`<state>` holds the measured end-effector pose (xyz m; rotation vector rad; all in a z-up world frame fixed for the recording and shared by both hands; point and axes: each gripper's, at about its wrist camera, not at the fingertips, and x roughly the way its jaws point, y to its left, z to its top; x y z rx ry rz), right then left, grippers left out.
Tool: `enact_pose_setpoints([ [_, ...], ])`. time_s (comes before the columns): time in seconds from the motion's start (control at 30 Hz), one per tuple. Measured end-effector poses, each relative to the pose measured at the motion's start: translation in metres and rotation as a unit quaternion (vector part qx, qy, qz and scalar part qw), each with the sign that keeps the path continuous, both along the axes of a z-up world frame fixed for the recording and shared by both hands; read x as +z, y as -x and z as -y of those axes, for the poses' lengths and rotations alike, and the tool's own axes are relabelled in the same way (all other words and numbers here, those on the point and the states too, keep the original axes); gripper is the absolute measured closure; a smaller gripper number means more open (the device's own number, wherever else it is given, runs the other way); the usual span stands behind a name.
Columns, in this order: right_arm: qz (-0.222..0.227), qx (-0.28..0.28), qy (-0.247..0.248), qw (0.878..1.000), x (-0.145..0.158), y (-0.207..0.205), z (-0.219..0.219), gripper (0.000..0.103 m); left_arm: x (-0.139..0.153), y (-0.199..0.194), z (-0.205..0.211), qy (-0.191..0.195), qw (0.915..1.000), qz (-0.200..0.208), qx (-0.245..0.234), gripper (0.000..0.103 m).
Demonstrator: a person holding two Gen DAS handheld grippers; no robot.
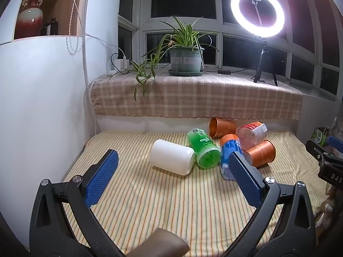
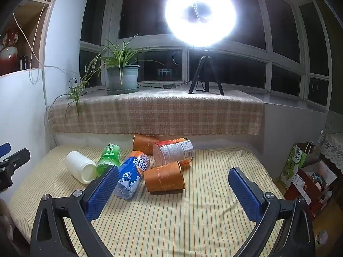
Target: Flip cup upright
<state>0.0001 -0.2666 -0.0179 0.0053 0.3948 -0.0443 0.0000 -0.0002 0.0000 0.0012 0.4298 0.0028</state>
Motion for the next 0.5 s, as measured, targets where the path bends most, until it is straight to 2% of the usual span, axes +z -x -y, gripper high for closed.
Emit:
enact_pose_setpoints([
  [0.5, 0.005, -0.001, 0.008, 1.0, 0.006, -0.006, 0.001, 0.0, -0.007, -0.004, -0.003, 0.008, 0.9999, -0.005, 0.003, 0.0],
])
